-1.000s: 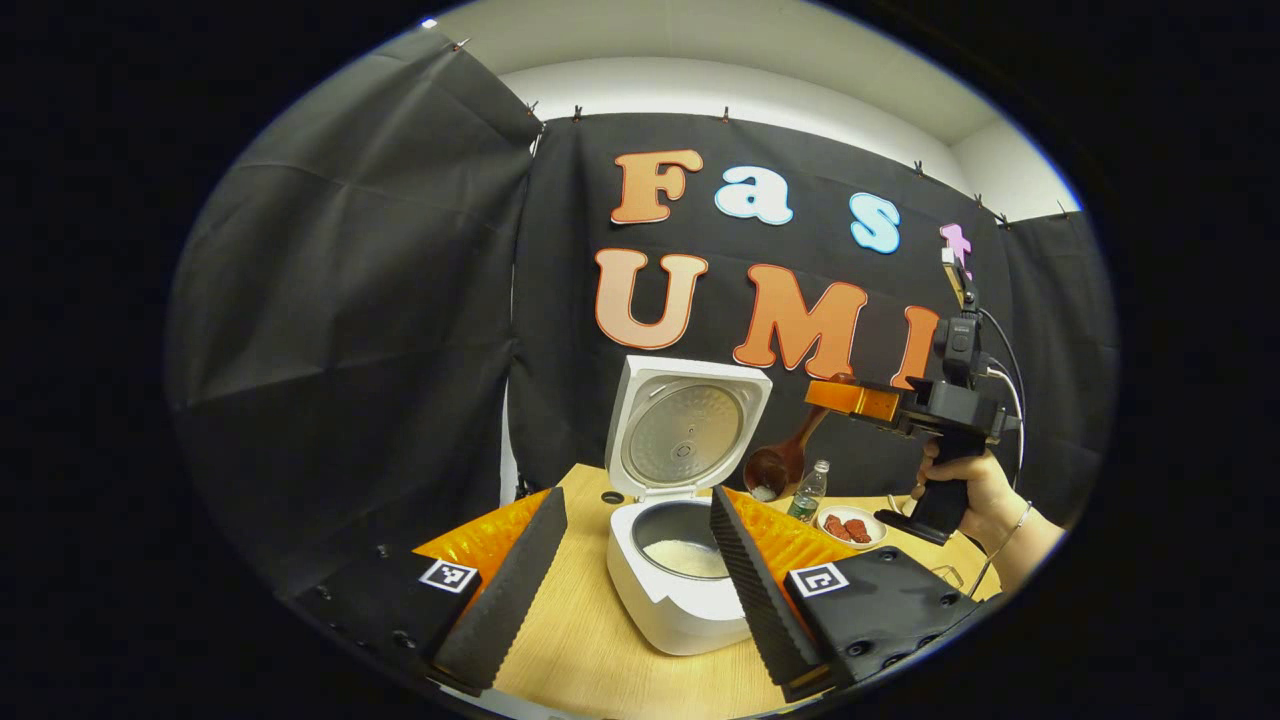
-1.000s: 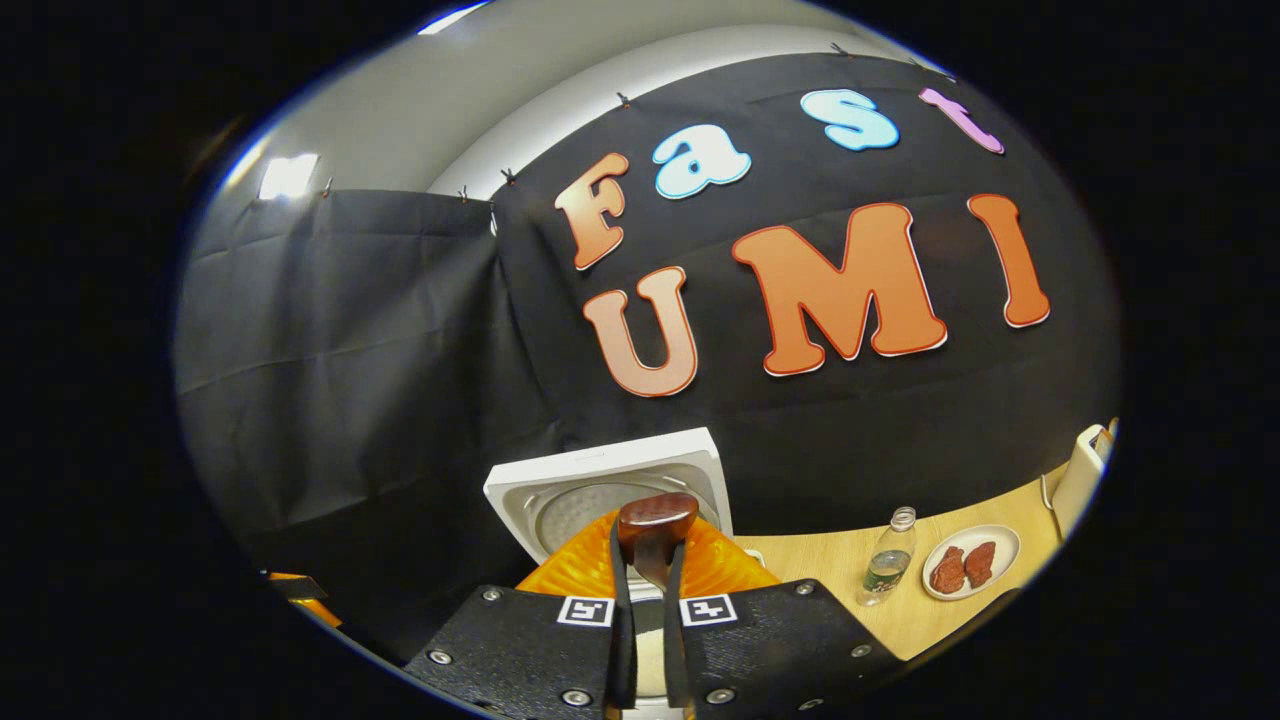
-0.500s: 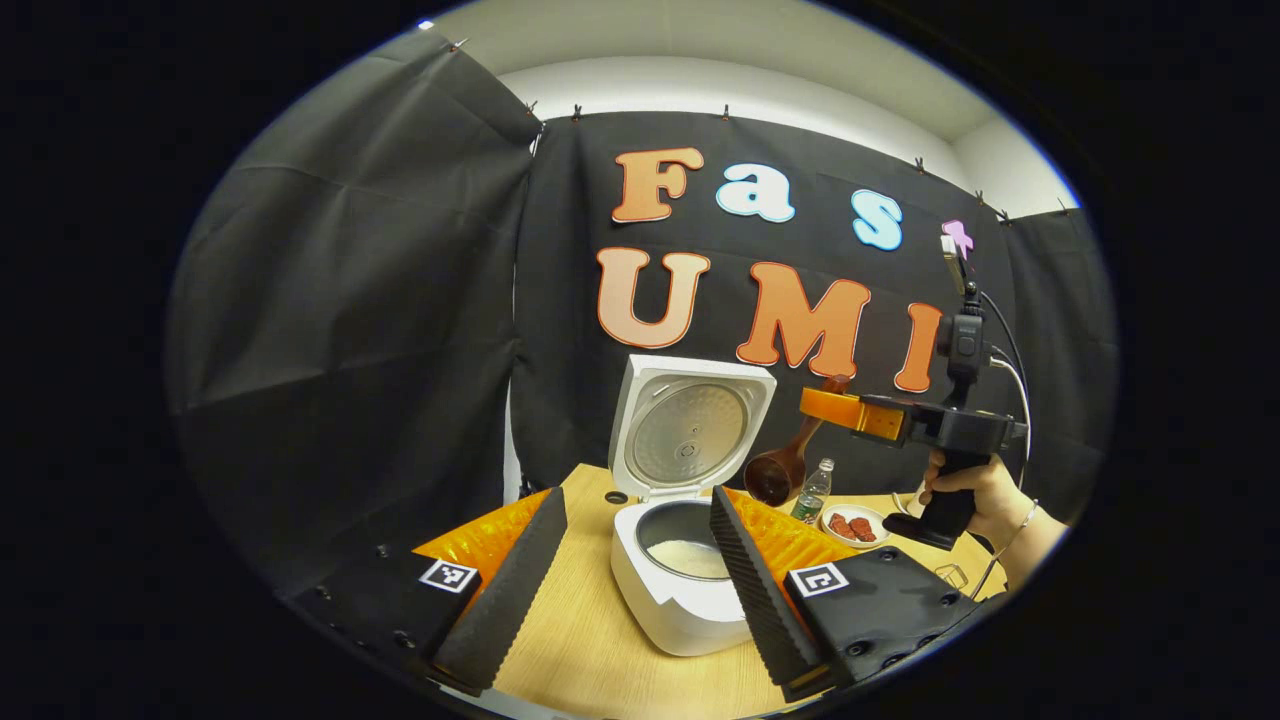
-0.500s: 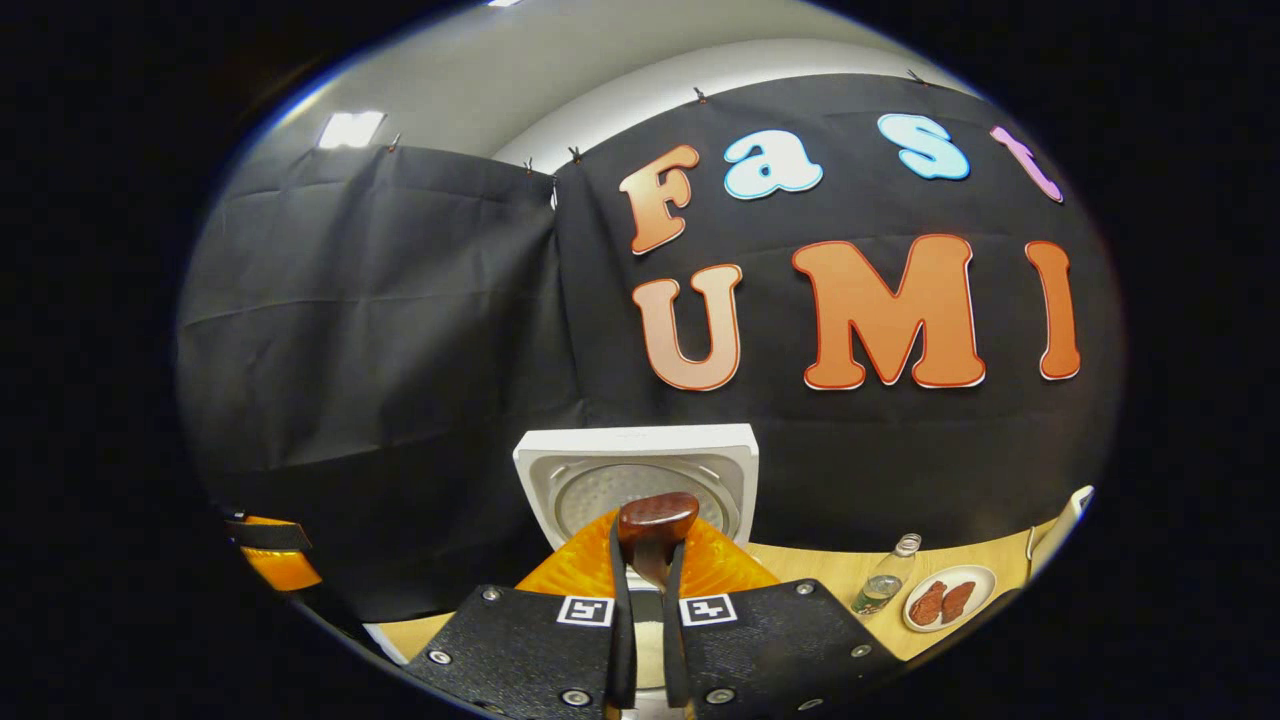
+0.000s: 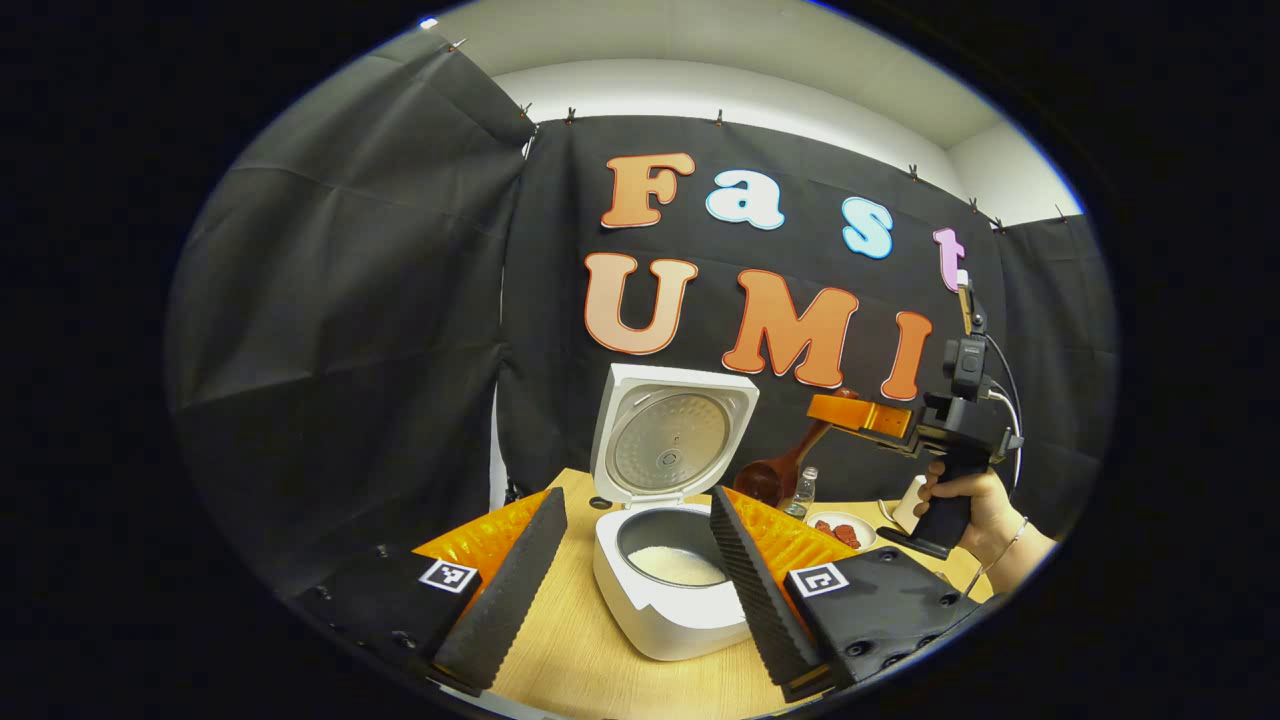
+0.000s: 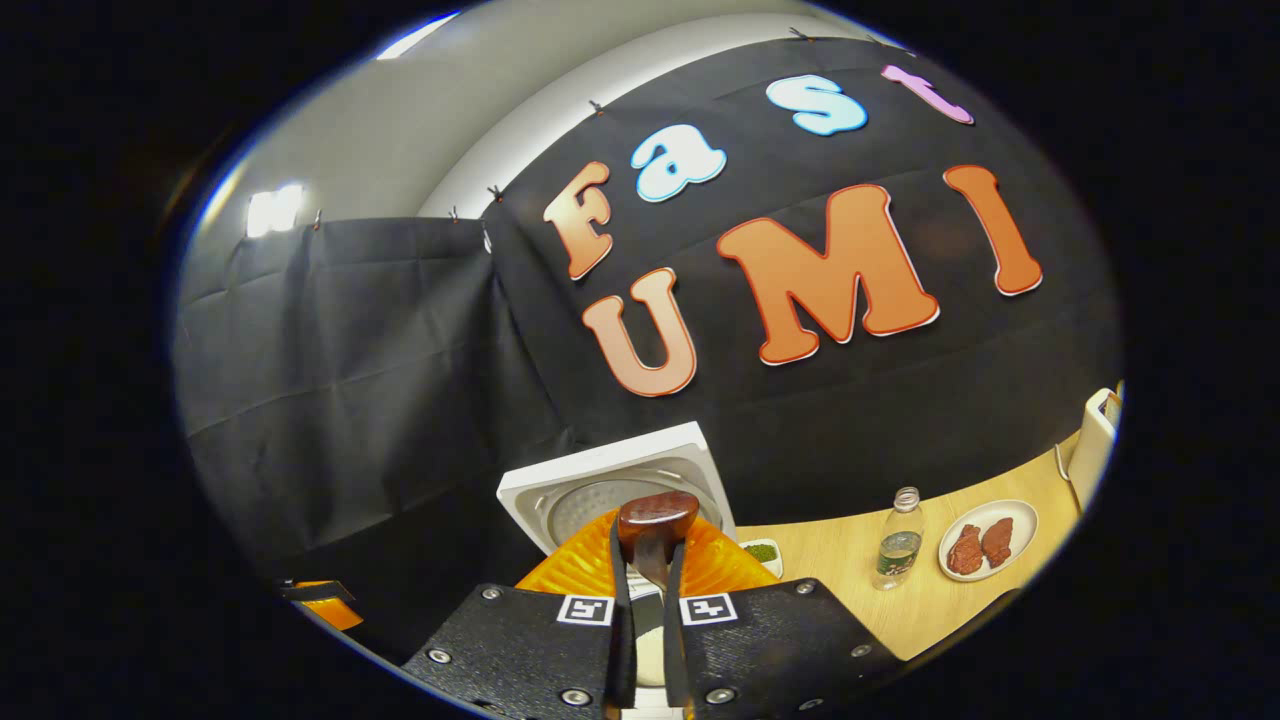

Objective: Close the left gripper, press the button to open the rice cooker; take a wooden spoon from the chopstick holder with the right hand, scoop a spoonful of rice and pour it into the rice cooker, then put the wooden spoon back into the chopstick holder.

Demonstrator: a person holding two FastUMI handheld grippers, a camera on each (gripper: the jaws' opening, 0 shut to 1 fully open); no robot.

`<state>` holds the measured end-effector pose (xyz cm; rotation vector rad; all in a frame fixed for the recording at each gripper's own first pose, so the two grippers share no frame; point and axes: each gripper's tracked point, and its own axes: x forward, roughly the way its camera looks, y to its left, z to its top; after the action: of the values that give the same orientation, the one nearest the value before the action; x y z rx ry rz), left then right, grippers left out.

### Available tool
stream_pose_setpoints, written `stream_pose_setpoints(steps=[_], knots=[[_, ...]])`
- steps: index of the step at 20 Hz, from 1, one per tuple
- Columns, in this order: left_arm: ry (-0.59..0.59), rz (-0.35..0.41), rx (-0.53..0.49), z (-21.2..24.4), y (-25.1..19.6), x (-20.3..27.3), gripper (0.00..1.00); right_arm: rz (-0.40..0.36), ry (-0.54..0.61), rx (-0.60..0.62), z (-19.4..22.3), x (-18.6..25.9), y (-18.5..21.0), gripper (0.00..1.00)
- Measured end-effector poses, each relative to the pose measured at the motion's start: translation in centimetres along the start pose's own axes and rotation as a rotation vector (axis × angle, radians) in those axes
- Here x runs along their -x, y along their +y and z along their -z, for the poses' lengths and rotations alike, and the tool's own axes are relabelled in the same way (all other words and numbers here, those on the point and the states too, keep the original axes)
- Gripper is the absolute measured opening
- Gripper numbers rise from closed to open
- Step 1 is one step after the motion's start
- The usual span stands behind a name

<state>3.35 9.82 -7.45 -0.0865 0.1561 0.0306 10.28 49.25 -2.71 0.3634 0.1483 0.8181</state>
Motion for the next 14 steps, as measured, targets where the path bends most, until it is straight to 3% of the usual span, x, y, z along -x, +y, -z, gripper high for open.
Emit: stream_pose_setpoints(steps=[6,14], knots=[[-0.004,0.025,0.004,-0.3,-1.3,-0.2,1.00,0.117,-0.042,-0.026,-2.5,4.8,-6.2,0.10],[-0.028,0.063,-0.008,-1.7,-3.7,-0.5,1.00,0.312,-0.074,-0.027,-3.6,14.6,-15.4,0.10]])
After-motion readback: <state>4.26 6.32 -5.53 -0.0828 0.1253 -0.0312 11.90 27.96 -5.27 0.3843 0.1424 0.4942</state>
